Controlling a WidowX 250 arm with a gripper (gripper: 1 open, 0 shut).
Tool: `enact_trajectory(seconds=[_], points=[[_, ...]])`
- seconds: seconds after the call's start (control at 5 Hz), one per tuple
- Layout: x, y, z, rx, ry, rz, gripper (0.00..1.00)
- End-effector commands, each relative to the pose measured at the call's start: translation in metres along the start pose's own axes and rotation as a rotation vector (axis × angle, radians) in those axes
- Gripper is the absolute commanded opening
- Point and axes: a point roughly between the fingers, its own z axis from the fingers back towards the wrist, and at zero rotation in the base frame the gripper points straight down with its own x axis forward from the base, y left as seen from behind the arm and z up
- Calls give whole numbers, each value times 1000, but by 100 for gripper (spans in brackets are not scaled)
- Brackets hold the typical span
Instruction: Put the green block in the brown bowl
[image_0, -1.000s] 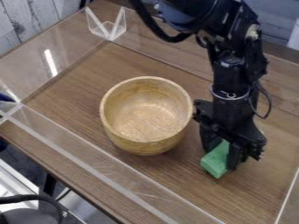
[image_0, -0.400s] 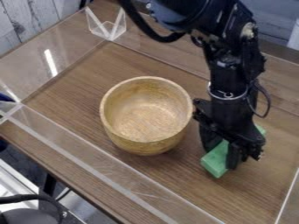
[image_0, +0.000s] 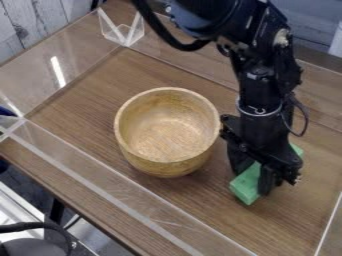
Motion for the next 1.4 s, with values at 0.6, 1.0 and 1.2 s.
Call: enact_trajectory(seconds=[0.6, 1.0, 1.2], points=[[10, 0, 14, 3, -75, 1, 0], [9, 2, 22, 15, -79, 4, 0], [9, 3, 32, 27, -86, 5, 0]])
